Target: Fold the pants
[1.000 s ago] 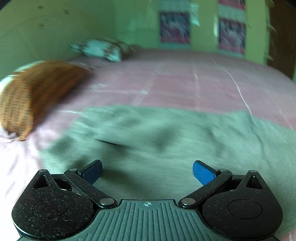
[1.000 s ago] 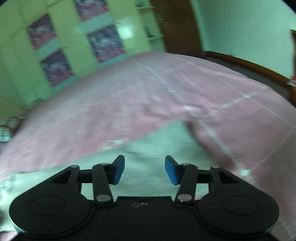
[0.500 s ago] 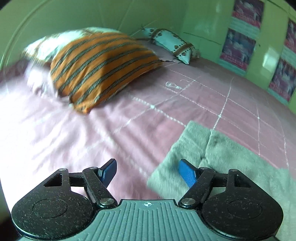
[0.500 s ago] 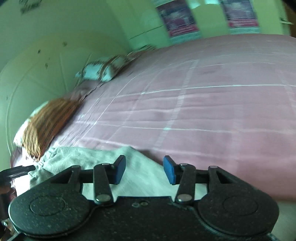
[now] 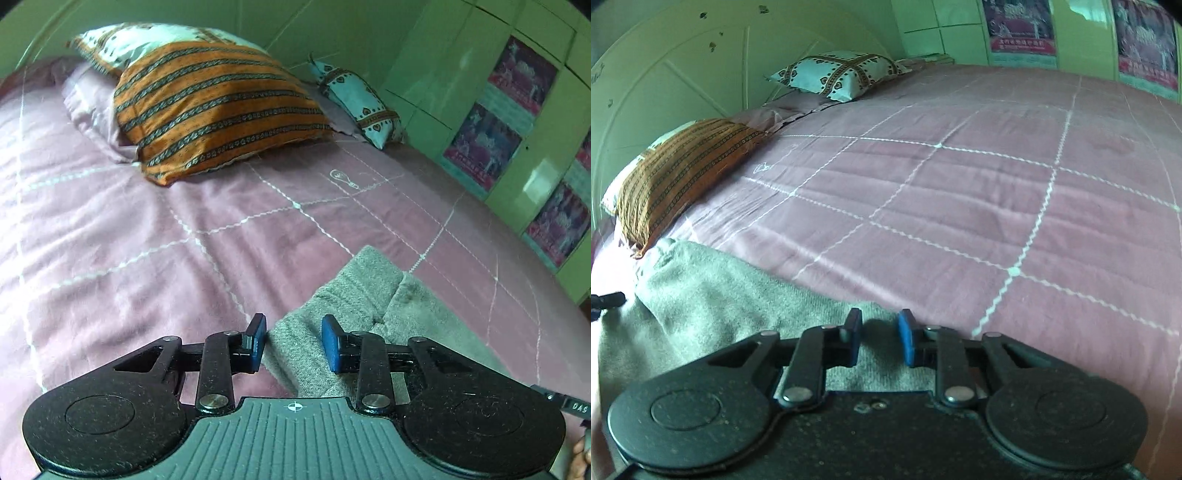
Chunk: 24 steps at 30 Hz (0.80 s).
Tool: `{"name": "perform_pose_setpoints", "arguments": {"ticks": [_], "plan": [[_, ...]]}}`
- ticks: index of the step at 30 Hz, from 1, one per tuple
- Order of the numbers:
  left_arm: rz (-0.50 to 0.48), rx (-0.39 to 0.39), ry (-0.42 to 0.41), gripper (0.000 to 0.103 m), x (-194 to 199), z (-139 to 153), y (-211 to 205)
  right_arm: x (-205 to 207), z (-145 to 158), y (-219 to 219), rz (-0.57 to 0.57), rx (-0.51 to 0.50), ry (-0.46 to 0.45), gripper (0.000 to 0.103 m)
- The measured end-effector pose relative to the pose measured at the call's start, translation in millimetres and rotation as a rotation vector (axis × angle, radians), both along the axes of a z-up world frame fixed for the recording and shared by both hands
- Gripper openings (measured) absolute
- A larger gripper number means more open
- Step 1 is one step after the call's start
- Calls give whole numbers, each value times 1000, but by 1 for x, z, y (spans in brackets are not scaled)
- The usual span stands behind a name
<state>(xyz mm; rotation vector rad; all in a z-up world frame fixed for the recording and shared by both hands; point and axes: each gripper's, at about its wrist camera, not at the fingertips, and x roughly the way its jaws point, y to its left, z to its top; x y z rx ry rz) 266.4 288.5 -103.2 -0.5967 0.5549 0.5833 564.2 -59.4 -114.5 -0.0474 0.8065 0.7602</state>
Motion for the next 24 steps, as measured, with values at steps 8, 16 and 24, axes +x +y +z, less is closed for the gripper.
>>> {"name": "perform_pose_setpoints", "arguments": {"ticks": [8,16,24], "plan": [[34,50,-11,25,-3,-2,-8,-6,3,7,6,-37,-28,0],[60,135,-1,17,-17,20,-10,-6,13,-12,-89,-42,-76,0],[17,101,93,36,-2,-3,-6,-8,-6,0,-86,-116,27,0]]}}
